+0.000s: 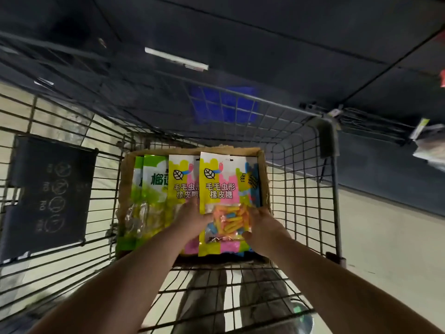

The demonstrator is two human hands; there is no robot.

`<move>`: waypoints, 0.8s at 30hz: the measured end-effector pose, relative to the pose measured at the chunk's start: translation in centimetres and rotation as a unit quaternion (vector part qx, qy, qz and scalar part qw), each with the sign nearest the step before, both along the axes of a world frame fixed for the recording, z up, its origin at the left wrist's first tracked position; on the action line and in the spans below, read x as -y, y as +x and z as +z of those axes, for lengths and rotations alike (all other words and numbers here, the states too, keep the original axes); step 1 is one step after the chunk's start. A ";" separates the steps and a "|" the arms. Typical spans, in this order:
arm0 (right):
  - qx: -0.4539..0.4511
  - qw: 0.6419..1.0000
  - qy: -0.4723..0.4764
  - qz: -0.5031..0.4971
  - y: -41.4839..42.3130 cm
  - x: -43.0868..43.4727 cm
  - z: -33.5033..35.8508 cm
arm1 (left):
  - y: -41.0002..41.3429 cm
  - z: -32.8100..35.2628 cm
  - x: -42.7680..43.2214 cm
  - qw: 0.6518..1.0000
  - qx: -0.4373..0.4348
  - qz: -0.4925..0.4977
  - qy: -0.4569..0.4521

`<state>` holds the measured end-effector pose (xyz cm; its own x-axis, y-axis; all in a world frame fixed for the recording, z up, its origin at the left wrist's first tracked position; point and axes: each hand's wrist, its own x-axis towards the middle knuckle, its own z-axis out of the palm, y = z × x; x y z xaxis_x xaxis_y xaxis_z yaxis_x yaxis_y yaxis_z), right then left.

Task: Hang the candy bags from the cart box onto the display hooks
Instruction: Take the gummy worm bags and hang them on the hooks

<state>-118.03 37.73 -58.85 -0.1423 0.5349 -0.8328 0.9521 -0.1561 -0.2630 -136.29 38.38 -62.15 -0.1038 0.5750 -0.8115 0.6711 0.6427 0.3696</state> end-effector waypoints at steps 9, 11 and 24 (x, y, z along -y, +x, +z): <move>-0.001 0.997 -0.026 -0.072 -0.8 0.6 -3.5 | 1.6 -4.4 0.2 0.982 0.033 0.188 -0.001; -0.002 0.996 -0.029 -0.084 -0.8 0.4 -3.7 | 1.1 -4.6 0.7 0.979 0.024 0.202 0.022; -0.047 0.981 -0.077 -0.173 -2.6 -1.0 -5.1 | -14.4 -2.4 3.2 0.951 -0.031 0.306 0.028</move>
